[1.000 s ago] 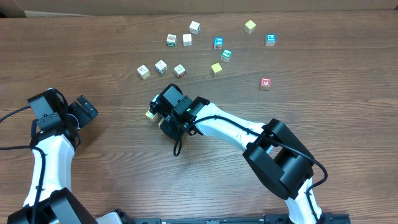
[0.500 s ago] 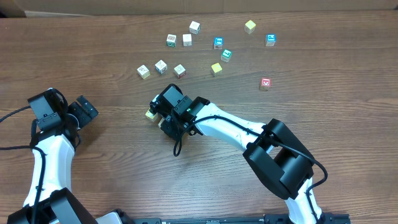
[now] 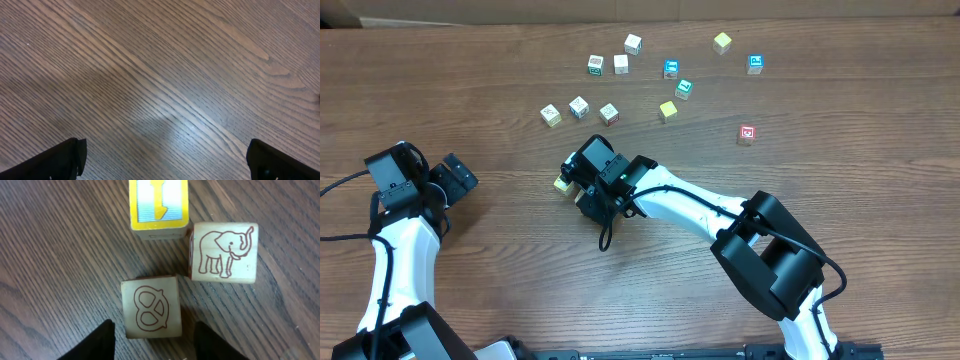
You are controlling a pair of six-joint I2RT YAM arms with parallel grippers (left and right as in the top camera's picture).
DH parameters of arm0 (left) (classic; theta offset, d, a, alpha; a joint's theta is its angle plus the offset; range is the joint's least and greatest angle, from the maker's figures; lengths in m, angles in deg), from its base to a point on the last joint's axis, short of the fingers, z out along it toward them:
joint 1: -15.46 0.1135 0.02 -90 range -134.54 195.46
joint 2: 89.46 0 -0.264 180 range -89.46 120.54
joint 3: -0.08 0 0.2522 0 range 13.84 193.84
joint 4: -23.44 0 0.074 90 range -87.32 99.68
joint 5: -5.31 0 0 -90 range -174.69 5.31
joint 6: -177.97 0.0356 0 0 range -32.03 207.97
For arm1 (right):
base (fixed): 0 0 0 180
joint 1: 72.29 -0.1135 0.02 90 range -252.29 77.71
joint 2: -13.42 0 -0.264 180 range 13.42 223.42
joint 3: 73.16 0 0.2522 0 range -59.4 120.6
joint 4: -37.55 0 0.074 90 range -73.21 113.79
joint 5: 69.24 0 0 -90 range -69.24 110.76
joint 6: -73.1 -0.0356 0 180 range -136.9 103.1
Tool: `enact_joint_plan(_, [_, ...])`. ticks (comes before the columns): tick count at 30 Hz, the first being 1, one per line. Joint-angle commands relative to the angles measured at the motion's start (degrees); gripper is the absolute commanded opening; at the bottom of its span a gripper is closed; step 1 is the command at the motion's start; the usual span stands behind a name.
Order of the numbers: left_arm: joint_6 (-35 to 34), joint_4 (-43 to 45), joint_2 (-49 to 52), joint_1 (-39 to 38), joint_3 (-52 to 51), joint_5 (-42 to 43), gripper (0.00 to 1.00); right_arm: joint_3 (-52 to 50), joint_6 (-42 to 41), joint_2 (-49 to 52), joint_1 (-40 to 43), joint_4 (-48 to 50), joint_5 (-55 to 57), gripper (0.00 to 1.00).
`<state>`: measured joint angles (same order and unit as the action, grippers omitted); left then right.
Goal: Form a circle
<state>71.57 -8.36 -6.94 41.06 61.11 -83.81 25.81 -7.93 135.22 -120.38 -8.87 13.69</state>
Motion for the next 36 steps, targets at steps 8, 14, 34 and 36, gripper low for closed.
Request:
enact_joint_plan(8, [-0.52,0.07,-0.87,0.2,-0.13,0.2,0.99,3.1,-1.27,-4.37,-0.02,0.26,0.17,0.6])
enact_joint_plan(14, [-0.52,0.07,-0.87,0.2,-0.13,0.2,1.0,3.08,-8.59,-5.53,1.57,0.55,1.31,0.6])
enact_joint_plan(34, [-0.52,0.07,-0.87,0.2,-0.13,0.2,0.99,-4.17,-28.74,-4.76,13.53,3.37,9.99,1.0])
enact_joint_plan(36, [-0.52,0.07,-0.87,0.2,-0.13,0.2,0.99,-4.24,-28.74,-4.76,13.57,3.74,9.99,1.0])
